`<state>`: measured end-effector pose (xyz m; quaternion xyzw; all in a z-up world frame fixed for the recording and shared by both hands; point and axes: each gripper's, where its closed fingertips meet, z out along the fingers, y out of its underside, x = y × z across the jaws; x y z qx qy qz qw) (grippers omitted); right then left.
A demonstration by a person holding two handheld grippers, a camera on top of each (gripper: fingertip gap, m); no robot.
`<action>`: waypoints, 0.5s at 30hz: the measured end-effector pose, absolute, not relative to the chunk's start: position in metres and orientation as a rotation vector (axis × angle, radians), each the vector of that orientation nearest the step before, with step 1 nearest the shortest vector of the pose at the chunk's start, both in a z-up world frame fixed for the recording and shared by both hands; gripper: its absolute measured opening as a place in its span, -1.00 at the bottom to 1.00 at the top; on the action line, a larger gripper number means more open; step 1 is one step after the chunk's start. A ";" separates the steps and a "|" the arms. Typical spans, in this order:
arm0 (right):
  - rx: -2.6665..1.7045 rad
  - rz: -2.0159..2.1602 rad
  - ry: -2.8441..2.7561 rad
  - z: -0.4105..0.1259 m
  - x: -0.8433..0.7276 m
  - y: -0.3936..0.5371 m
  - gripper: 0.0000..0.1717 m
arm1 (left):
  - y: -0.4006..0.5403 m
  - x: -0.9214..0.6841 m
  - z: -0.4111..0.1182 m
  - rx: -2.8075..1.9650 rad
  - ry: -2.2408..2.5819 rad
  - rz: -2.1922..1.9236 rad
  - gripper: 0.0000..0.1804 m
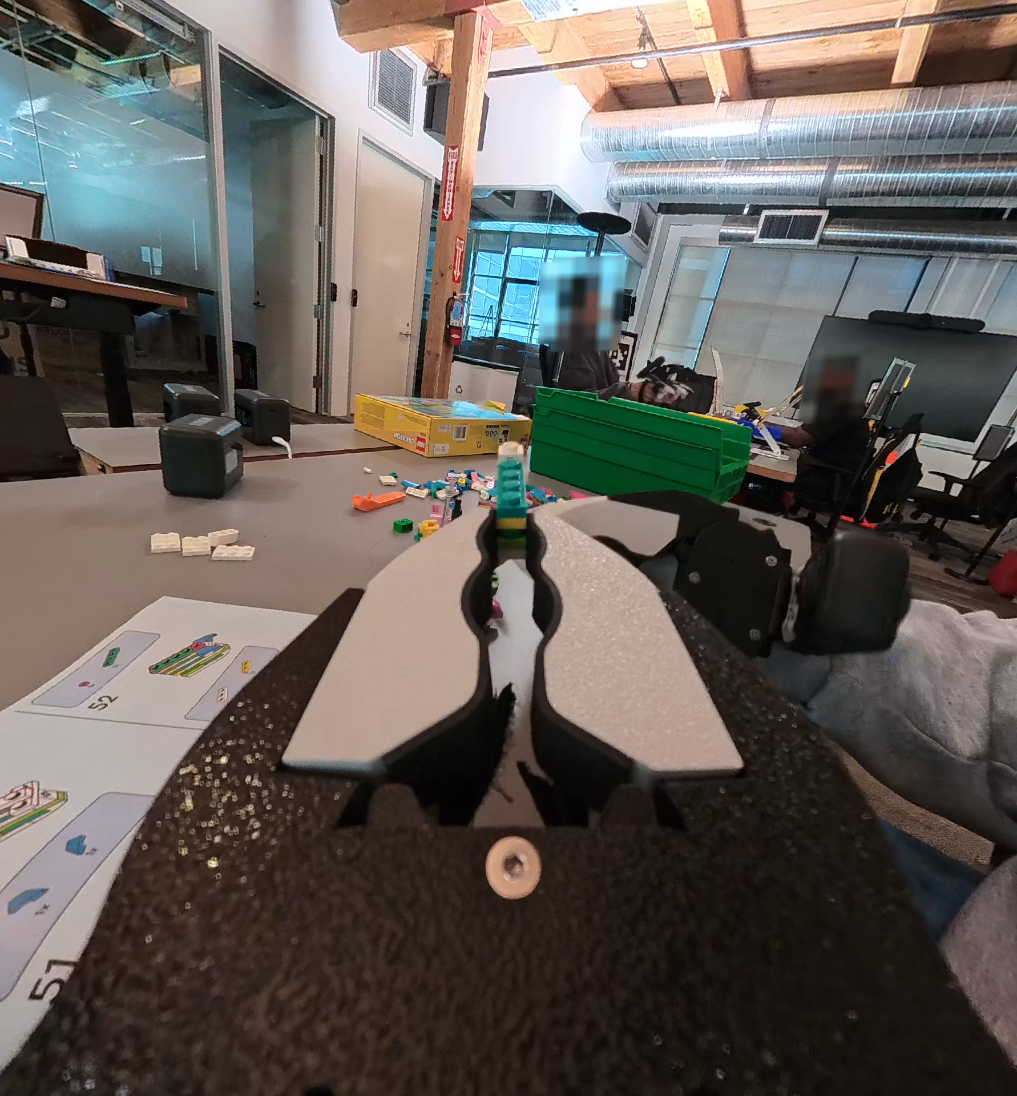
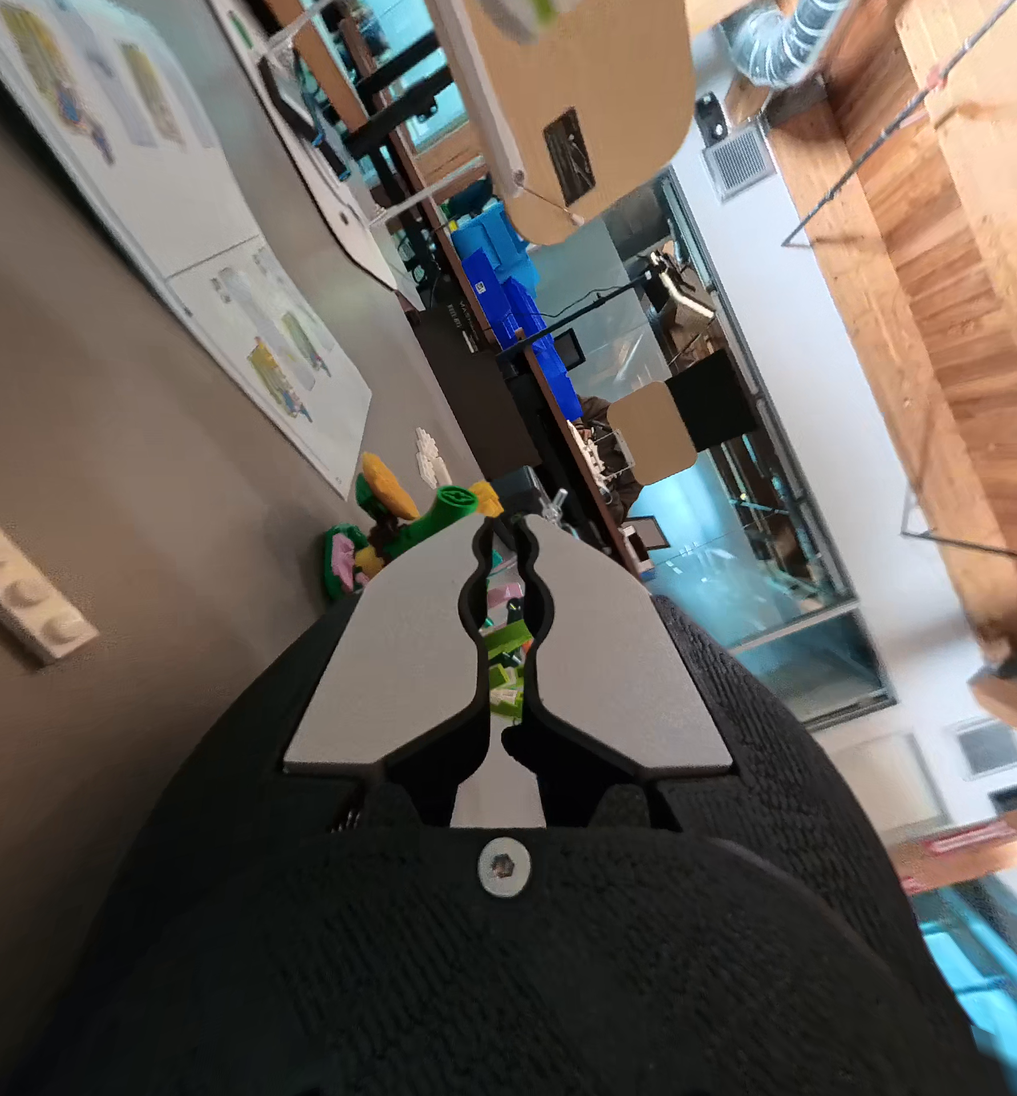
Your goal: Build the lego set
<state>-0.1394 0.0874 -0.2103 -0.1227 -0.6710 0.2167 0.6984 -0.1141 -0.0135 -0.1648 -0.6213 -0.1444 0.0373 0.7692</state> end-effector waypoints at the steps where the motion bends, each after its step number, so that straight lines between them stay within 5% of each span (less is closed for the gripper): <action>1: -0.303 0.523 -1.498 -0.208 -0.138 0.090 -0.93 | -0.014 -0.114 -0.165 -1.346 -0.314 0.072 -0.91; 15: -0.298 0.897 -2.245 -0.233 -0.088 0.041 -0.94 | -0.014 -0.114 -0.168 -1.383 -0.282 0.081 -0.91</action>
